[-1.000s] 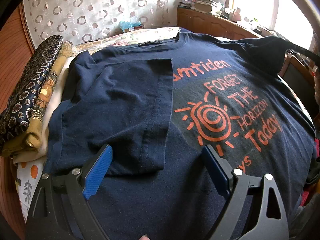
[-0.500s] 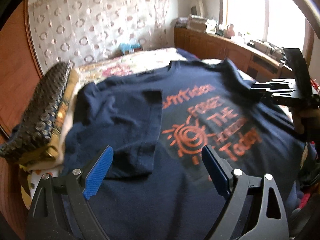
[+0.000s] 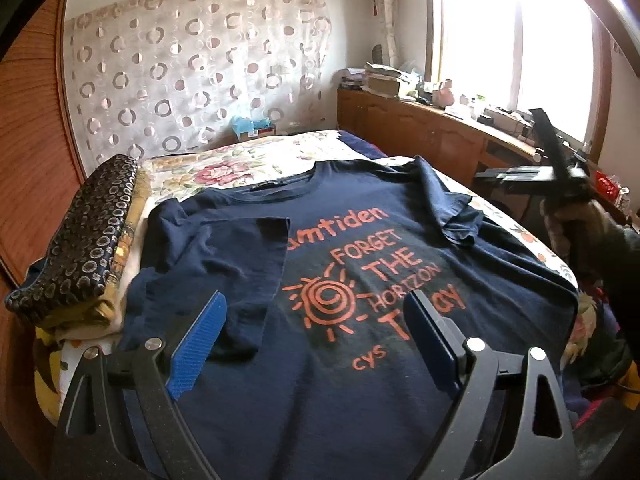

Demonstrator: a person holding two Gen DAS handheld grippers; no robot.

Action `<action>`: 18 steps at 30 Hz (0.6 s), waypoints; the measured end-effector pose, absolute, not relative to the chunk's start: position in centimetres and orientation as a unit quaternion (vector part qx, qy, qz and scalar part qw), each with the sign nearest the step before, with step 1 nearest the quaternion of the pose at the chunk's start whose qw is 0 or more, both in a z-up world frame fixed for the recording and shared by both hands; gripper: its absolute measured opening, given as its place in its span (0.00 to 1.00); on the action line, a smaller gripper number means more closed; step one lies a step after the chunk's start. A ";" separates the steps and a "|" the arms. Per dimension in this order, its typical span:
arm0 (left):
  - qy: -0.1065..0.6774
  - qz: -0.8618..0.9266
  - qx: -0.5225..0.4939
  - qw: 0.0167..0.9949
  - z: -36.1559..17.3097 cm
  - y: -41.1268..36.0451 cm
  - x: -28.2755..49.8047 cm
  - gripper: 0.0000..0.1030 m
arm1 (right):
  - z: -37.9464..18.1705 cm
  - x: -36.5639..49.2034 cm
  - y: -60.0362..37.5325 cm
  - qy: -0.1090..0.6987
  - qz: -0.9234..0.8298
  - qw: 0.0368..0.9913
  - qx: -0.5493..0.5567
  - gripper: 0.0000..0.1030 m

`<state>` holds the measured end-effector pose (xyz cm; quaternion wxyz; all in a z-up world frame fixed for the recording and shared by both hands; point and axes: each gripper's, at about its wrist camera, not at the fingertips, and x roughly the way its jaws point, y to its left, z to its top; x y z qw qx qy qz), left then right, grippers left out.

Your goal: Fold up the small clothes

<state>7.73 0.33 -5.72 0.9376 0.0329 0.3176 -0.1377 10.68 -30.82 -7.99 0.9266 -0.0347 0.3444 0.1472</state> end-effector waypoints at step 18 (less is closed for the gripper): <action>0.321 -0.142 0.031 0.936 -6.4 -0.3 6.9 0.88 | -6.3 14.9 -28.1 0.349 0.203 0.915 -0.024 0.03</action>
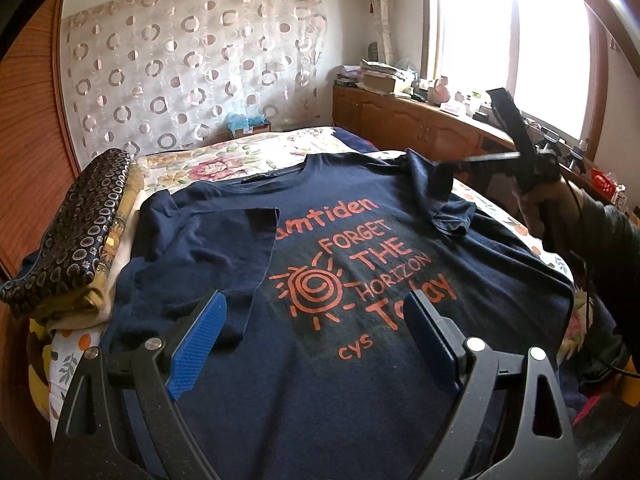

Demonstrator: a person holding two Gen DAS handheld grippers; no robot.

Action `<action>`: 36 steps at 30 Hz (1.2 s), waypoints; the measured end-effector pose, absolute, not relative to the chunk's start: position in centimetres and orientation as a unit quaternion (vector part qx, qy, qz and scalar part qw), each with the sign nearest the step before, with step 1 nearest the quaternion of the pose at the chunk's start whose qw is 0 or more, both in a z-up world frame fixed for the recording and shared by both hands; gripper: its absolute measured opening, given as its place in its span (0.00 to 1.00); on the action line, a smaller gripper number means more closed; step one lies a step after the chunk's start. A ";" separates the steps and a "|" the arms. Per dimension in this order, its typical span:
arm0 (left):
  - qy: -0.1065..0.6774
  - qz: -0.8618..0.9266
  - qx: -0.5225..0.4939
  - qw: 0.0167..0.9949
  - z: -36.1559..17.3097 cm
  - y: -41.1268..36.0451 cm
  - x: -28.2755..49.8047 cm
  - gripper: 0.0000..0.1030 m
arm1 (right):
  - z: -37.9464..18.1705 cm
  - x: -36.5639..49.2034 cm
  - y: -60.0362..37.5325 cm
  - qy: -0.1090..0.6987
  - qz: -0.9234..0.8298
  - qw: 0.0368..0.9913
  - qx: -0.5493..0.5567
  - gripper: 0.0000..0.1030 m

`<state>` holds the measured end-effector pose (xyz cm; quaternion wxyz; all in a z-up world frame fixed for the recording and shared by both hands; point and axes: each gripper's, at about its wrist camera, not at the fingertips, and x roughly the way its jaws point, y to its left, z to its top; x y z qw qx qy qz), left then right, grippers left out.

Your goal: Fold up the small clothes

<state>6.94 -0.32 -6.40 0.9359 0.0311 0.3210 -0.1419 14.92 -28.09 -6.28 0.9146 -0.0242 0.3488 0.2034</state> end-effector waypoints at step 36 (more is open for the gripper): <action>0.342 -0.121 0.020 0.932 -5.2 6.0 12.2 0.79 | -11.8 18.5 -22.8 0.391 0.194 0.894 -0.099 0.52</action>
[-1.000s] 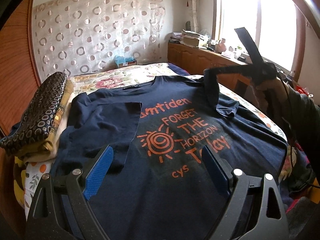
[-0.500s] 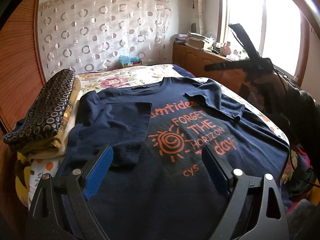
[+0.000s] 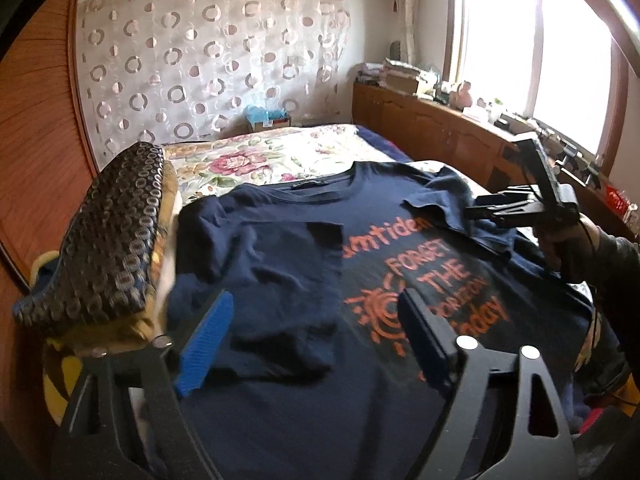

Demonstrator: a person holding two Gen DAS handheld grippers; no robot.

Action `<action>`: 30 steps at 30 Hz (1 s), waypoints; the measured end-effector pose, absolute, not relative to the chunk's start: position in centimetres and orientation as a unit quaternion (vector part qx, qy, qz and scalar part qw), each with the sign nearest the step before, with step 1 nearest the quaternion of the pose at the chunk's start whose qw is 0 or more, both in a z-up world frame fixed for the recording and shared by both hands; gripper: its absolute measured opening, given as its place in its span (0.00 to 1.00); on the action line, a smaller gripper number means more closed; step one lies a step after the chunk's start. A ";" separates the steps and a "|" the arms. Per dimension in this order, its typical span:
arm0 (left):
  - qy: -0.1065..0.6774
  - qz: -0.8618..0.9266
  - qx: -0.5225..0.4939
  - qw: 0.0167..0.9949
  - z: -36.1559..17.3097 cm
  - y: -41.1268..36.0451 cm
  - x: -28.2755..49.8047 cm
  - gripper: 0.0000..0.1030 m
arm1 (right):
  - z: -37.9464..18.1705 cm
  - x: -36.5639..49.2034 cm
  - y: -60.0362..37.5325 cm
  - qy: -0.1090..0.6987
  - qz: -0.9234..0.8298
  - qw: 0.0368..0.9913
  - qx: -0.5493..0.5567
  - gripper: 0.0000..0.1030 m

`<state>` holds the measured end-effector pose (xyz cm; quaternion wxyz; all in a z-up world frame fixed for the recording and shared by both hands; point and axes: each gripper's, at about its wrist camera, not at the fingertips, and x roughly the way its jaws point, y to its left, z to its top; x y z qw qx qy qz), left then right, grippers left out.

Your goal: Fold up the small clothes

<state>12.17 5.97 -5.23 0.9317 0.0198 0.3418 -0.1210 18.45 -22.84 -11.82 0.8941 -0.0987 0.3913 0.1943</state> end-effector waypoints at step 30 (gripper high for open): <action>0.487 -0.035 0.102 0.867 -9.2 9.9 32.6 0.37 | -13.5 18.6 -23.8 0.399 0.210 0.887 -0.099 0.63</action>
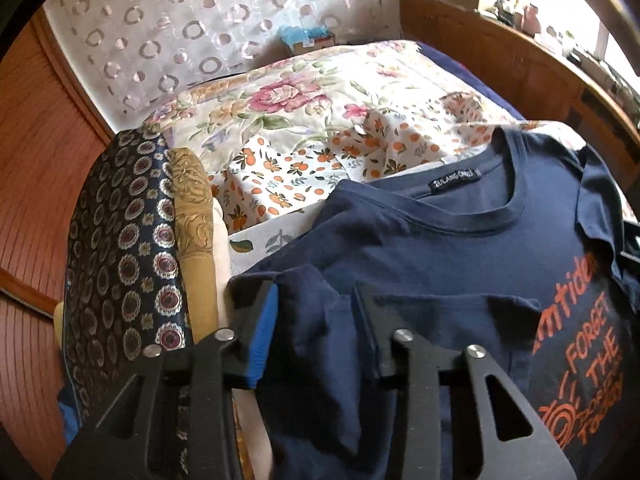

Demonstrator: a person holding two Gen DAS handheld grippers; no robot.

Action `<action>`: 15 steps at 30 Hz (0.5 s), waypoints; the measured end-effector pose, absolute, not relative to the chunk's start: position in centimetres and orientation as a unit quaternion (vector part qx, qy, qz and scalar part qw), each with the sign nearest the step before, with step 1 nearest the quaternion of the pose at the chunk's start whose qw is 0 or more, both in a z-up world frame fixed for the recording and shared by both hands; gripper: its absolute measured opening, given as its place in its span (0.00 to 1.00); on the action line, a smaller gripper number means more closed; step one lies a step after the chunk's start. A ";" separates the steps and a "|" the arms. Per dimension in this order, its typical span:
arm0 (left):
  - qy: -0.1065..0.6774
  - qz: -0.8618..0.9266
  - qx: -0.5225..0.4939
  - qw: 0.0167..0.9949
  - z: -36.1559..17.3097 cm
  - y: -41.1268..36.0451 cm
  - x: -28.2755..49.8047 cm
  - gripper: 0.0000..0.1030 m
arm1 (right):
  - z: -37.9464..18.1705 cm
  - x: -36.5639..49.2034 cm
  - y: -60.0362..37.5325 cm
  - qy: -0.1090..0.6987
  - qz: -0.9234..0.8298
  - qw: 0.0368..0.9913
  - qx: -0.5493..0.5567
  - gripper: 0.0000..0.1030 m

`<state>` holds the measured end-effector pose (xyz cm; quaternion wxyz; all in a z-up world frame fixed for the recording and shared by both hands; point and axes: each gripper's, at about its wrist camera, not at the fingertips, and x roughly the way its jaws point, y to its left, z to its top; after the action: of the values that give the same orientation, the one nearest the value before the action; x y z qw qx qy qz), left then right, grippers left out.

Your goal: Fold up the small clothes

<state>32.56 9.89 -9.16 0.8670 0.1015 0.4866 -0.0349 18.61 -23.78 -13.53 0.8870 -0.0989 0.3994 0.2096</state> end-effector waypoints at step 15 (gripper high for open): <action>0.511 -0.038 0.101 0.853 -10.0 11.7 32.9 0.21 | -13.5 18.6 -23.8 0.399 0.209 0.887 -0.100 0.64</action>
<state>32.87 11.70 -9.99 0.8526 0.1006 0.5114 -0.0378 18.61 -23.83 -13.52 0.8870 -0.1001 0.3994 0.2089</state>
